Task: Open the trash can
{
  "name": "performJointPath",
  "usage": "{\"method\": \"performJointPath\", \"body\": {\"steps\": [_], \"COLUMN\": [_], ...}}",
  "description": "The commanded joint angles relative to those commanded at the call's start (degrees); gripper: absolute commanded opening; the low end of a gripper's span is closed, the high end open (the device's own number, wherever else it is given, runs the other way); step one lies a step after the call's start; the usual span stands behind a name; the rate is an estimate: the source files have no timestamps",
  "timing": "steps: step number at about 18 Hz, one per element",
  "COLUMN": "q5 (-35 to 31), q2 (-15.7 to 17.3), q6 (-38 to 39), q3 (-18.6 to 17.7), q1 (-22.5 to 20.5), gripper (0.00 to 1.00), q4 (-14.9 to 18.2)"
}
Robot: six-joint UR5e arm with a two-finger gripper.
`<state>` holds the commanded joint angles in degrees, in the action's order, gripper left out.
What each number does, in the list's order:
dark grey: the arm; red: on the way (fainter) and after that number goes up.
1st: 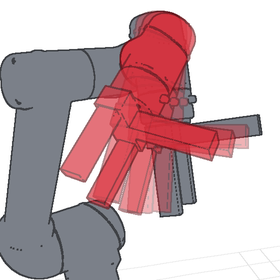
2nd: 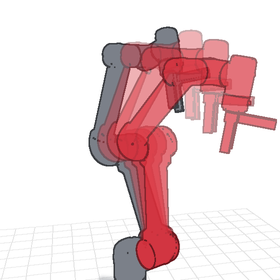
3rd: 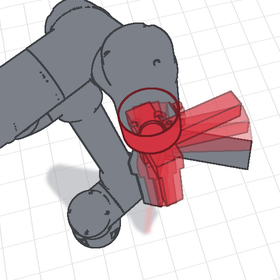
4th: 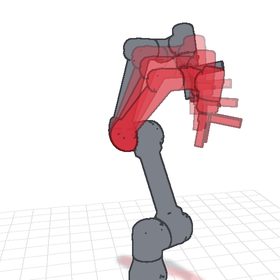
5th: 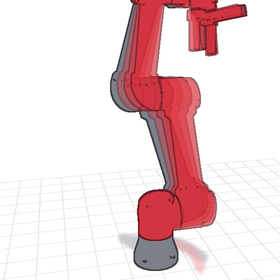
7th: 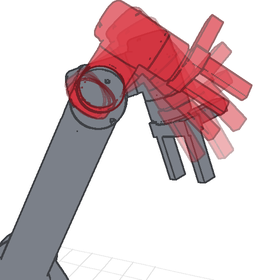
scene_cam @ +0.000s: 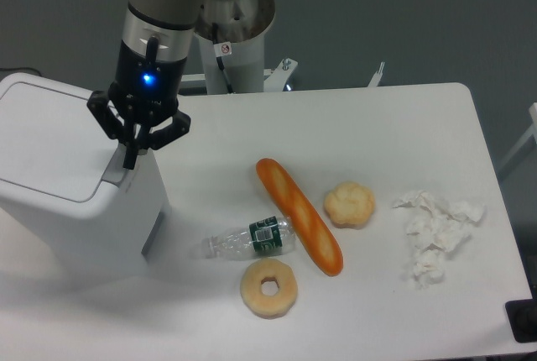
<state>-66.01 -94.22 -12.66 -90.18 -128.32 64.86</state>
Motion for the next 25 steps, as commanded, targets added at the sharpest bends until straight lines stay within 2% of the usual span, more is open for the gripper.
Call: {"method": "performJointPath", "body": {"steps": [8, 16, 17, 18, 20, 21, 22, 25], "q5": [-0.2, 0.1, 0.3, 0.7, 1.3, 1.1, 1.1, 1.1], "q2": [-0.2, 0.5, 0.4, 0.4, 0.3, 0.1, -0.2, -1.6], "q6": [-0.1, -0.1, -0.1, -0.2, -0.6, -0.9, -0.7, -3.2], "q3": [-1.1, -0.4, -0.2, 0.3, 1.4, 1.8, 2.1, 2.8], "q1": [0.0, -0.1, -0.1, -0.1, -0.5, -0.7, -1.1, -5.2], "gripper": [0.03, 0.04, 0.10, 0.24, 0.68, 0.86, 0.98, 1.00], "q4": [-0.1, -0.1, -0.1, -0.1, -0.1, -0.3, -0.4, -1.8]}}
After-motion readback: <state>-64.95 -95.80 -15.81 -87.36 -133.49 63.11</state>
